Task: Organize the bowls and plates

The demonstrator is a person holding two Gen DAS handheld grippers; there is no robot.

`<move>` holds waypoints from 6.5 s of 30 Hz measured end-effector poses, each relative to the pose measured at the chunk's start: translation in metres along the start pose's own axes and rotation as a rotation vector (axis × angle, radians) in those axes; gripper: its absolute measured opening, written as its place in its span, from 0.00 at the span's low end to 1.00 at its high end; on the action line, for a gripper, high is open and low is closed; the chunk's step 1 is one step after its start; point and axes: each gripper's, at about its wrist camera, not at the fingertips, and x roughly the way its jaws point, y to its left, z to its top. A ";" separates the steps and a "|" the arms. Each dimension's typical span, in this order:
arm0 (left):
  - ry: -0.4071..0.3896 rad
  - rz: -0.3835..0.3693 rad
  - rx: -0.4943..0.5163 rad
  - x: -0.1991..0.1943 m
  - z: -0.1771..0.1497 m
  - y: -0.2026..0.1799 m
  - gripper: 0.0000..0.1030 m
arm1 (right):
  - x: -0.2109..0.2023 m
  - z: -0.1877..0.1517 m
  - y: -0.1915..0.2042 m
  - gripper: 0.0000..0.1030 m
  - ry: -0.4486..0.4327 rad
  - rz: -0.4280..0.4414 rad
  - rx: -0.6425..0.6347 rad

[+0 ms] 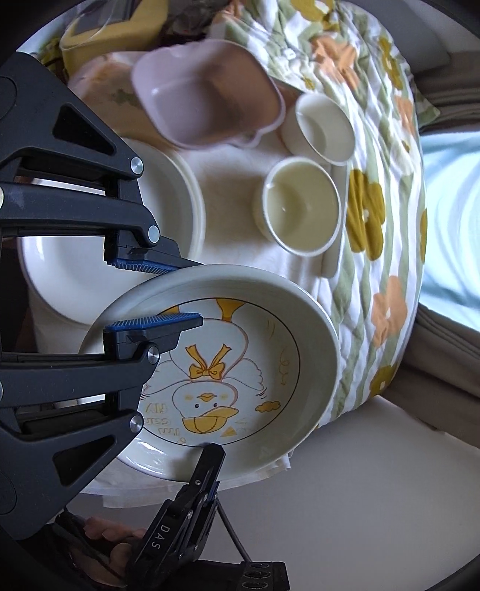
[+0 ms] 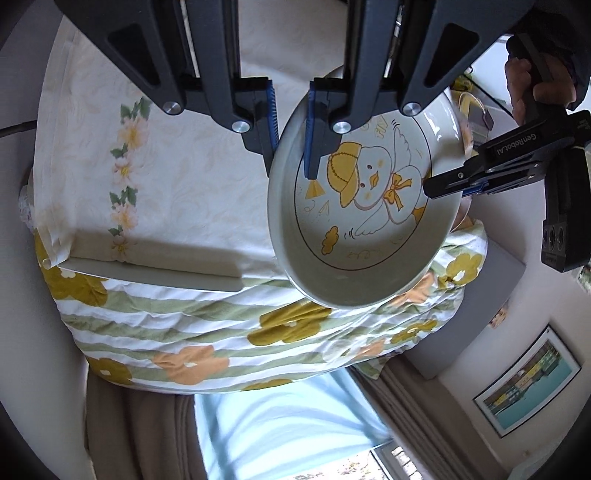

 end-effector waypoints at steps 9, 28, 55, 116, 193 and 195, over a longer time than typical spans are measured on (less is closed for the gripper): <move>0.048 0.022 -0.014 -0.011 -0.044 0.048 0.17 | 0.023 -0.045 0.045 0.12 0.061 0.026 0.015; 0.212 -0.016 0.034 0.052 -0.074 0.109 0.17 | 0.079 -0.086 0.082 0.12 0.123 -0.116 0.143; 0.152 0.275 0.303 0.057 -0.077 0.076 0.17 | 0.086 -0.088 0.103 0.12 0.135 -0.206 0.048; -0.033 0.353 0.031 -0.042 -0.055 0.081 0.98 | 0.023 -0.028 0.107 0.91 -0.039 -0.064 -0.147; 0.052 -0.088 0.178 0.016 -0.037 -0.118 0.20 | -0.065 -0.068 -0.014 0.13 -0.081 -0.229 0.127; 0.081 -0.109 0.199 0.033 -0.044 -0.135 0.20 | -0.067 -0.076 -0.033 0.13 -0.076 -0.252 0.162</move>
